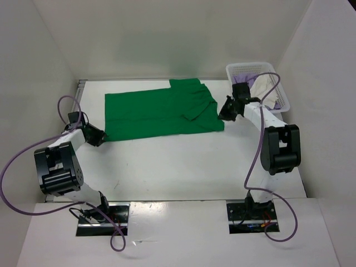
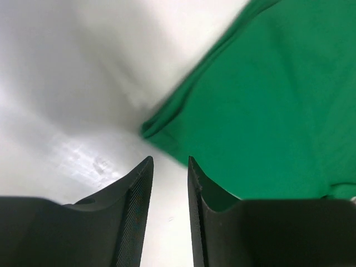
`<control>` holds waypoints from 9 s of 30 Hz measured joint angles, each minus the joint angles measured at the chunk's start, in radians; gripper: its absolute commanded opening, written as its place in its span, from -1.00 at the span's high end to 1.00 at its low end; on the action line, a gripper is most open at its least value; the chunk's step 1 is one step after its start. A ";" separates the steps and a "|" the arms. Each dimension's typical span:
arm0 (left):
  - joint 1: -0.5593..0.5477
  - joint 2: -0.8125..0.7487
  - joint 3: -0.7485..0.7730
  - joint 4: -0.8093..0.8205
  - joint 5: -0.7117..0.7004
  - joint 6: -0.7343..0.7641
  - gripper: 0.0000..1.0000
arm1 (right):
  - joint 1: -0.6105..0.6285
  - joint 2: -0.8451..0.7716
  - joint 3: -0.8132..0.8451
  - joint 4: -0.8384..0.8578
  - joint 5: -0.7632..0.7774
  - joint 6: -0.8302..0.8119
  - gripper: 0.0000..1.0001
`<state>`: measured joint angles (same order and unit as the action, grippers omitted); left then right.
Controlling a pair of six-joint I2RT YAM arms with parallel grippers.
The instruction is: Fold and stack the t-shirts
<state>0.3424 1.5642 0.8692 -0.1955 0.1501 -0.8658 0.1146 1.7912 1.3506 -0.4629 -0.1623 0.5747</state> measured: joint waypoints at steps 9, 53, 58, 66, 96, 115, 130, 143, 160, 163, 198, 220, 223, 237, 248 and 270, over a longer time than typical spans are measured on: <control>-0.001 0.036 -0.050 0.016 0.010 -0.006 0.15 | 0.000 -0.022 -0.233 0.041 0.089 0.043 0.23; 0.113 -0.139 -0.150 -0.209 0.029 0.104 0.42 | -0.072 -0.410 -0.491 -0.182 0.040 0.132 0.56; 0.121 -0.221 -0.149 -0.261 0.032 0.105 -0.97 | -0.080 -0.480 -0.491 -0.245 0.022 0.124 -0.13; 0.065 -0.225 -0.064 -0.269 0.026 0.096 0.27 | -0.063 -0.472 -0.440 -0.246 -0.012 0.080 0.86; -0.425 -0.006 -0.053 -0.040 -0.010 0.051 0.70 | 0.236 0.010 -0.302 0.137 -0.090 0.130 1.00; -0.380 -0.006 -0.084 -0.039 -0.026 0.080 0.67 | 0.236 0.024 -0.277 0.091 -0.081 0.115 1.00; -0.354 -0.006 -0.089 -0.037 -0.027 0.090 0.65 | 0.237 0.108 -0.192 0.089 -0.117 0.109 1.00; -0.353 -0.022 -0.079 -0.067 -0.043 0.108 0.65 | 0.244 0.320 0.236 0.105 -0.145 0.109 1.00; -0.570 0.013 0.000 -0.083 -0.103 0.129 0.70 | 0.446 0.077 -0.245 0.111 -0.129 0.148 1.00; -0.566 0.068 -0.001 -0.092 -0.111 0.123 0.70 | 0.446 0.077 -0.246 0.115 -0.103 0.150 1.00; -0.143 0.302 0.420 -0.084 -0.138 0.083 0.00 | 0.346 0.068 0.048 0.006 -0.142 0.016 0.94; -0.112 0.541 0.631 -0.095 -0.332 0.116 0.21 | 0.324 0.195 0.236 0.006 -0.192 -0.037 0.50; -0.112 0.540 0.622 -0.081 -0.331 0.129 0.26 | 0.307 0.248 0.292 0.006 -0.192 -0.043 0.38; -0.112 0.511 0.568 -0.035 -0.290 0.132 0.29 | 0.189 0.748 0.960 -0.085 0.016 -0.072 -0.19; -0.112 0.509 0.564 -0.044 -0.260 0.137 0.55 | 0.184 1.017 1.380 -0.229 0.190 -0.116 -0.24; -0.112 0.469 0.514 -0.072 -0.224 0.156 0.99 | 0.156 1.083 1.417 -0.104 0.059 -0.045 0.25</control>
<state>0.2306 2.0331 1.3834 -0.2680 -0.0734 -0.7097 0.2703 2.8746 2.7674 -0.5667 -0.1036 0.5293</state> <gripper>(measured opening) 0.008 0.449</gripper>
